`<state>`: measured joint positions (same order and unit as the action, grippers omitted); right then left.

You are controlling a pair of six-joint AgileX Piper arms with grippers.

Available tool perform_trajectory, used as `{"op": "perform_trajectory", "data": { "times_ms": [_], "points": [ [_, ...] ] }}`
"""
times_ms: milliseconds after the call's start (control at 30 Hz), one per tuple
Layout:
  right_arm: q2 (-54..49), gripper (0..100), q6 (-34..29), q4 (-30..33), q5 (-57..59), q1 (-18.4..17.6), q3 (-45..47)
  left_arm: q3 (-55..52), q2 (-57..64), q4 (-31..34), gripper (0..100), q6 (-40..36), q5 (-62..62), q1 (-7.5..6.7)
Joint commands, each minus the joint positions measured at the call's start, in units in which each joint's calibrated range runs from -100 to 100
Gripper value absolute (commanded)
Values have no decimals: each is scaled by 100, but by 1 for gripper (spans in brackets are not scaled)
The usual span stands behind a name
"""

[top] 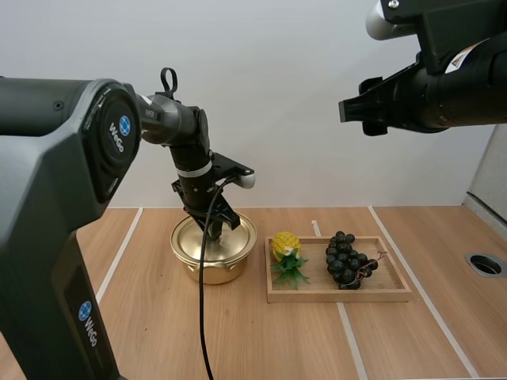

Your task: Open the pot, put the grape inside, and close it

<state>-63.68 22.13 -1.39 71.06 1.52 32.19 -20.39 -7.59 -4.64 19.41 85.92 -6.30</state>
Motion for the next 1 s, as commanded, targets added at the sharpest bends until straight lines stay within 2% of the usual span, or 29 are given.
{"op": "perform_trajectory", "data": {
  "times_ms": [0,300,433,733,867,967],
  "points": [
    [-15,100,29,-38,-37,14,-69,6,2,-79,0,-43,-27,-19],
    [-15,100,29,-49,-171,14,-69,392,434,-55,0,-216,233,-19],
    [-53,100,29,-36,-603,14,-69,818,1096,-55,0,-296,380,-19],
    [-99,100,167,-39,-504,14,-69,1803,2756,-55,0,-440,284,-19],
    [-99,100,165,-39,-467,14,-69,2150,3401,54,0,-440,-95,-19],
    [-99,100,165,-39,-404,14,-69,2399,3844,340,0,-723,-560,-19]
  ]
}}
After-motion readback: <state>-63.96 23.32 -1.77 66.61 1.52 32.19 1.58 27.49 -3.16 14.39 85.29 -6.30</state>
